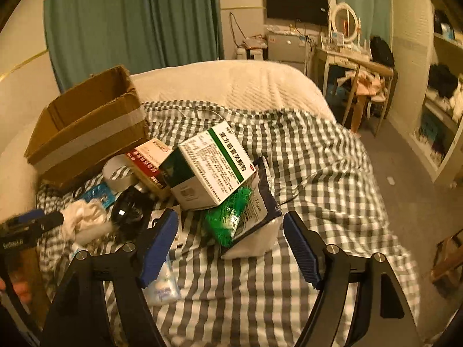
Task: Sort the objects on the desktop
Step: 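Reach the left tool to the white lace cloth and the right tool to the green-white medicine box, then drop the lace cloth into the box with left tool while right tool carries the medicine box there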
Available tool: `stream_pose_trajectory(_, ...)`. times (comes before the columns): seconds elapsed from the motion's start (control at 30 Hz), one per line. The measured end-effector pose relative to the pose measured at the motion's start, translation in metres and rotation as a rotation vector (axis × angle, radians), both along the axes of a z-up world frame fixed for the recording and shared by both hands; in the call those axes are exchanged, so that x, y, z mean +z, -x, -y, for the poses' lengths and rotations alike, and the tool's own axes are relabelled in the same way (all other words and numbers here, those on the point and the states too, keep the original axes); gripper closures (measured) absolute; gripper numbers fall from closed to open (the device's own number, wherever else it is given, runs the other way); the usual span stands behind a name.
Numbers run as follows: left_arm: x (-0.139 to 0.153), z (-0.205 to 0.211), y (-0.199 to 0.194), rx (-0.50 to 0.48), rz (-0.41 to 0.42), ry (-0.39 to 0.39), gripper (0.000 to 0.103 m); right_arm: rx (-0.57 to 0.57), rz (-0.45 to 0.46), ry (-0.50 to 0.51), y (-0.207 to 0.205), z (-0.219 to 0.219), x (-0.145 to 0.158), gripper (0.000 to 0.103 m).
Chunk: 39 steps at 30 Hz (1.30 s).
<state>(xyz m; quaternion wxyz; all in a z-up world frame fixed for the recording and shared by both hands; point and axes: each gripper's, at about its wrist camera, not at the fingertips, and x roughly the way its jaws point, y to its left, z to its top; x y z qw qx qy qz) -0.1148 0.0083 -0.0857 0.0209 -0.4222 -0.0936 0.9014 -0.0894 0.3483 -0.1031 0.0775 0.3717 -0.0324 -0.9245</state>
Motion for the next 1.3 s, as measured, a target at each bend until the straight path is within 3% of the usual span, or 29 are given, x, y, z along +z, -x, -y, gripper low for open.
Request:
stream_pose_trajectory(0.07, -0.009, -0.001, 0.009, -0.001, 0.022, 0.007, 0.0, 0.038, -0.014, 0.031, 0.012, 0.007, -0.001, 0.028)
stream_pose_trajectory(0.2, -0.026, -0.008, 0.018, -0.031, 0.076, 0.08, 0.0, 0.179, -0.156, -0.033, 0.039, 0.033, 0.013, 0.003)
stream_pose_trajectory(0.27, -0.032, -0.009, 0.02, -0.049, 0.108, 0.086, 0.002, 0.256, -0.195, -0.106, 0.055, 0.04, 0.016, 0.0)
stream_pose_trajectory(0.33, -0.034, -0.008, 0.023, -0.054, 0.129, 0.066, 0.009, 0.315, -0.17, -0.119, 0.075, 0.04, 0.013, 0.0)
stream_pose_trajectory(0.43, -0.035, -0.009, 0.028, -0.075, 0.147, 0.043, 0.012, 0.374, -0.111, -0.044, 0.097, 0.031, 0.006, 0.0)
stream_pose_trajectory(0.5, -0.034, -0.012, 0.029, -0.094, 0.152, 0.043, 0.026, 0.406, -0.084, -0.022, 0.108, 0.03, -0.001, 0.0)
stream_pose_trajectory(0.67, -0.041, -0.015, 0.037, -0.116, 0.183, 0.056, 0.043, 0.453, -0.026, -0.058, 0.124, 0.039, -0.023, 0.0)
stream_pose_trajectory(0.77, -0.041, -0.017, 0.038, -0.135, 0.186, 0.072, 0.065, 0.492, 0.016, -0.08, 0.123, 0.049, -0.034, 0.0)
stream_pose_trajectory(0.83, -0.039, -0.018, 0.039, -0.145, 0.187, 0.057, 0.076, 0.481, 0.006, -0.111, 0.119, 0.05, -0.033, 0.007)
stream_pose_trajectory(0.9, -0.036, -0.02, 0.039, -0.147, 0.174, 0.075, 0.083, 0.451, 0.018, -0.076, 0.117, 0.043, -0.029, 0.008)
stream_pose_trajectory(1.07, -0.019, -0.02, 0.032, -0.141, 0.104, 0.098, 0.086, 0.321, -0.029, -0.008, 0.092, 0.018, -0.003, 0.009)
stream_pose_trajectory(1.3, 0.018, -0.014, 0.019, -0.128, -0.006, 0.105, 0.086, 0.212, -0.098, -0.041, 0.033, 0.015, 0.037, 0.009)
